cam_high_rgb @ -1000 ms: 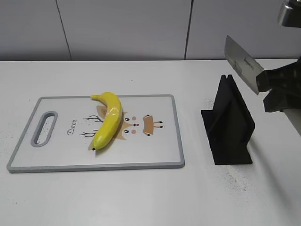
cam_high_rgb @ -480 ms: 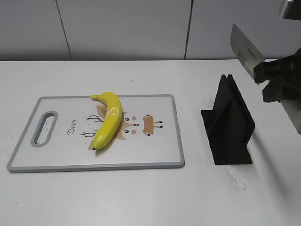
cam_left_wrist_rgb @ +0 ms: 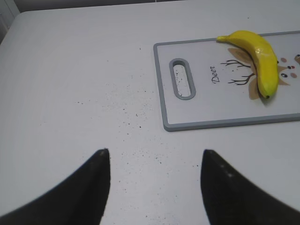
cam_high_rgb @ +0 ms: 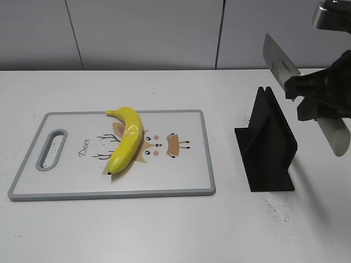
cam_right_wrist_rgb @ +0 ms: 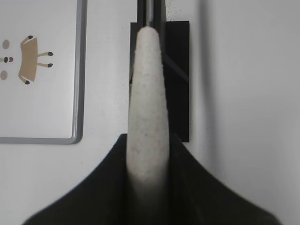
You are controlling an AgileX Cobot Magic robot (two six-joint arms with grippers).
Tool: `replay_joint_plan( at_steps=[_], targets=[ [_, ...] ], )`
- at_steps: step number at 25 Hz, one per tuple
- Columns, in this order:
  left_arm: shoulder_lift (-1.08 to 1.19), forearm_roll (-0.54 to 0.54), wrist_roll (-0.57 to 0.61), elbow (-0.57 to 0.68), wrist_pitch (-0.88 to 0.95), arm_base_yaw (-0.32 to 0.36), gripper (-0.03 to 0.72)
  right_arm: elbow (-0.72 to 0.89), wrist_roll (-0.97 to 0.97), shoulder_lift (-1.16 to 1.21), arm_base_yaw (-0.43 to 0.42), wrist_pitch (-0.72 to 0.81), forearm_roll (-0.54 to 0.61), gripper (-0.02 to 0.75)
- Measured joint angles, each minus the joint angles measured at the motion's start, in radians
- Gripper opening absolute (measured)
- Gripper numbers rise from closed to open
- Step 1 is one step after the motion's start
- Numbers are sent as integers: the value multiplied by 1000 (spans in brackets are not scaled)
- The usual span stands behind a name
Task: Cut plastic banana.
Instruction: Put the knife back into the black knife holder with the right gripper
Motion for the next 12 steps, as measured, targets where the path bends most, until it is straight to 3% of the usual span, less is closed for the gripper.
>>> replay_joint_plan(
  at_steps=[12],
  targets=[
    [0,0,0,0,0,0,534,0,-11,116,0,-18,34,160]
  ],
)
